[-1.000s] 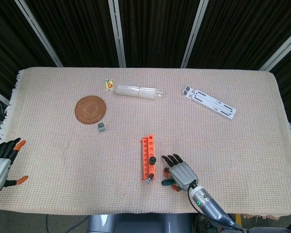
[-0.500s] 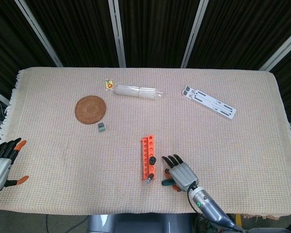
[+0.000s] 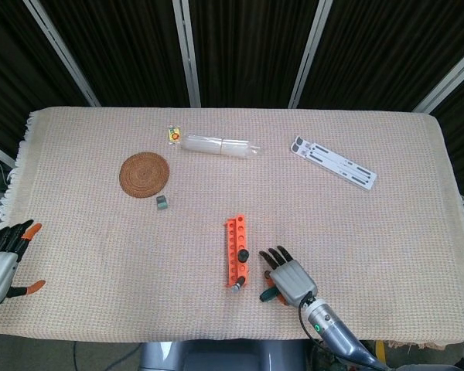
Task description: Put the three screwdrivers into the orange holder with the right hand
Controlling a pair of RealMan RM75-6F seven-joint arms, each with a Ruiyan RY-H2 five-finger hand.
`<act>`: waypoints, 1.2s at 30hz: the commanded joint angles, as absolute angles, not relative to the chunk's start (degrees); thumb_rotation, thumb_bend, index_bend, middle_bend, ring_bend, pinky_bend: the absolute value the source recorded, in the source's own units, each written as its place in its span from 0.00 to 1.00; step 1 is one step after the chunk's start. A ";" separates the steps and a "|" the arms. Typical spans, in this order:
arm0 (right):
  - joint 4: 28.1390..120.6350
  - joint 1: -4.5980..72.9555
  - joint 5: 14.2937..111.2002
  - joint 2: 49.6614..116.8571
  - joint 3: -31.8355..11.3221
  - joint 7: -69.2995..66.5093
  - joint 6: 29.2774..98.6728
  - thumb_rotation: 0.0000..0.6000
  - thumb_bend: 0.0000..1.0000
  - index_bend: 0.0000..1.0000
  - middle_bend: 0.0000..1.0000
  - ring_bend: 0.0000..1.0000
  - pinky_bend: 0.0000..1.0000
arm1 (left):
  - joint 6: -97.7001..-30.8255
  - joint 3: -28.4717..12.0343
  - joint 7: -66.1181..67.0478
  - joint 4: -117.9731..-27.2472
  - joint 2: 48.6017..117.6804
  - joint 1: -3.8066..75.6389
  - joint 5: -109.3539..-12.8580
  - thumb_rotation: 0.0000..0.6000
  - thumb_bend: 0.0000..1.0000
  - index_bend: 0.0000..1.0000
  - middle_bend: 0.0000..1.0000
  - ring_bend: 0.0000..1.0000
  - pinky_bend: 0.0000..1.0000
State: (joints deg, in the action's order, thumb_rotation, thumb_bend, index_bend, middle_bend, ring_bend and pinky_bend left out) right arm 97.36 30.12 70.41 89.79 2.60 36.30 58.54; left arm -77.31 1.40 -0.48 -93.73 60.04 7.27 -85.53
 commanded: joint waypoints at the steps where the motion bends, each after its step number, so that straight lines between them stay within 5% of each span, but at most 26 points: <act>1: 97.80 30.14 70.80 89.42 1.90 35.63 59.12 1.00 0.32 0.57 0.05 0.00 0.00 | -77.23 1.41 -0.49 -93.75 60.06 7.29 -85.49 1.00 0.02 0.03 0.00 0.00 0.00; 13: 107.44 31.67 61.33 79.59 -9.41 17.73 55.00 1.00 0.33 0.60 0.09 0.00 0.00 | -77.35 1.51 0.18 -94.30 60.03 7.56 -86.38 1.00 0.02 0.03 0.00 0.00 0.00; 25: 108.72 32.81 50.09 70.34 -23.09 -12.68 39.01 1.00 0.33 0.63 0.12 0.00 0.00 | -77.57 1.49 4.27 -96.18 60.38 8.13 -87.57 1.00 0.02 0.03 0.00 0.00 0.00; 31: 106.22 31.76 53.03 71.16 -28.78 -25.91 35.42 1.00 0.33 0.63 0.12 0.00 0.00 | -78.83 1.57 5.60 -96.02 61.70 7.81 -88.54 1.00 0.02 0.04 0.00 0.00 0.00; 36: 102.79 31.88 57.69 74.39 -29.25 -30.45 36.66 1.00 0.33 0.63 0.12 0.00 0.00 | -82.02 1.35 5.40 -94.38 62.86 6.94 -90.36 1.00 0.02 0.03 0.00 0.00 0.00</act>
